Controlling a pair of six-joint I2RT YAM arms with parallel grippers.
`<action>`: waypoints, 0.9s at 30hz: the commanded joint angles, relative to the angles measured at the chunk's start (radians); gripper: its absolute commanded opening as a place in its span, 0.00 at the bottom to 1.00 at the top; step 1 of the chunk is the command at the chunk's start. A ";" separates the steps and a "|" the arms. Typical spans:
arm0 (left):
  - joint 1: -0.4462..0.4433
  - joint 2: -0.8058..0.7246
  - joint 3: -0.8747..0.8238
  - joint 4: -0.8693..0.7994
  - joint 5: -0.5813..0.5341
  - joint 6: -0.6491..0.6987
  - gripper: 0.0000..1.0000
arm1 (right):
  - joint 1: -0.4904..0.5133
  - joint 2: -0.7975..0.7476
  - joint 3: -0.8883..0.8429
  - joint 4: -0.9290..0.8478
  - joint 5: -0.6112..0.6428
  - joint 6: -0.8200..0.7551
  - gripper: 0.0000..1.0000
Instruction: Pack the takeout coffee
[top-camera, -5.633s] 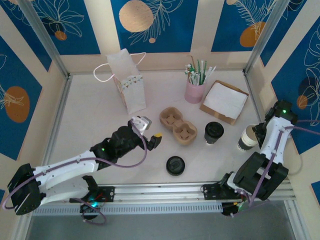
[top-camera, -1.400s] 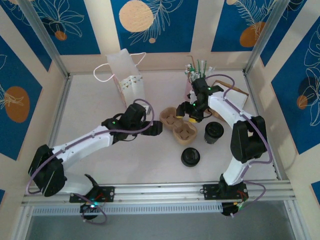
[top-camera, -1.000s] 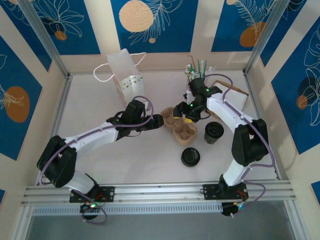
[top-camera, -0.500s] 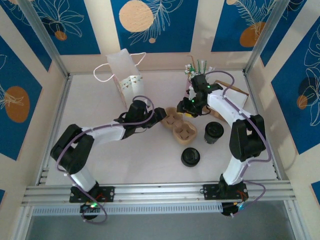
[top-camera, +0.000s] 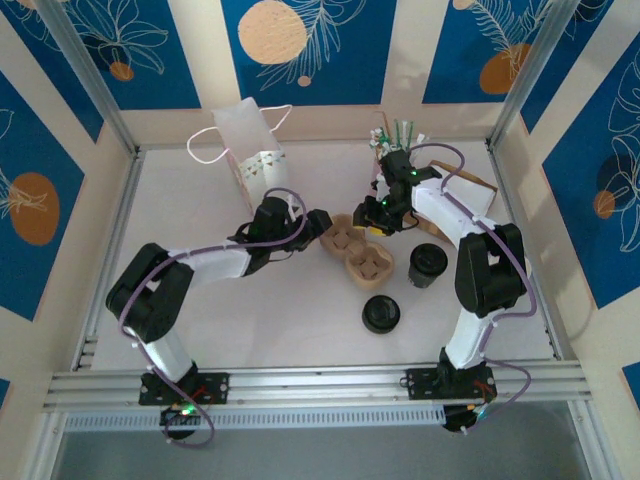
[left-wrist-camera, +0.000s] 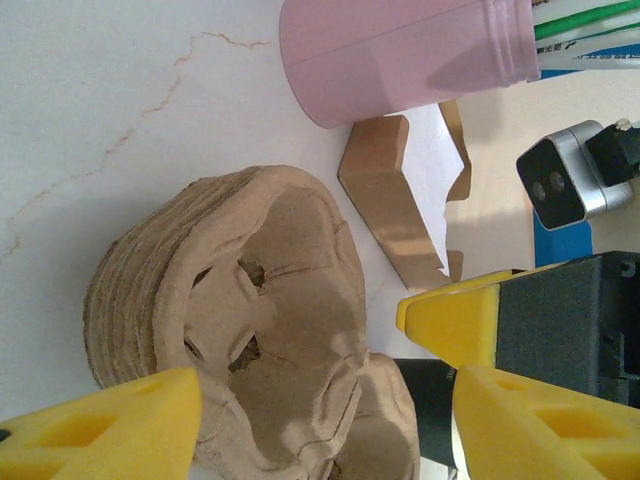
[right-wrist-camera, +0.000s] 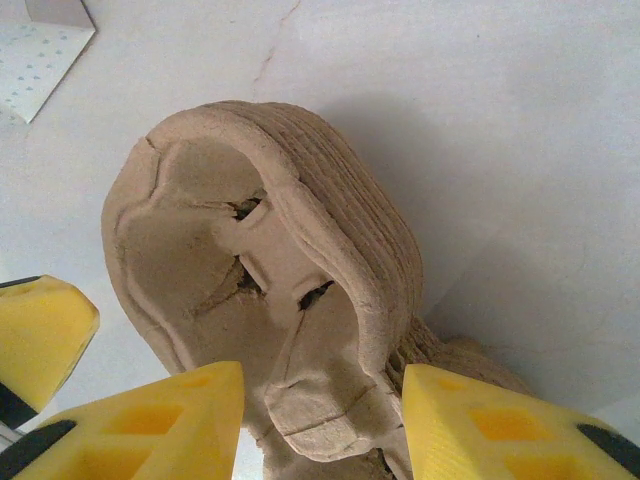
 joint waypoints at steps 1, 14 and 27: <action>0.014 0.010 0.011 -0.017 0.014 0.008 0.68 | -0.004 0.016 0.019 -0.007 -0.022 -0.018 0.46; 0.016 0.040 0.041 -0.041 0.036 0.015 0.71 | -0.003 0.037 0.014 0.002 -0.040 -0.015 0.47; 0.015 0.008 0.040 -0.021 0.052 0.008 0.69 | -0.009 0.047 0.014 0.008 -0.023 -0.005 0.46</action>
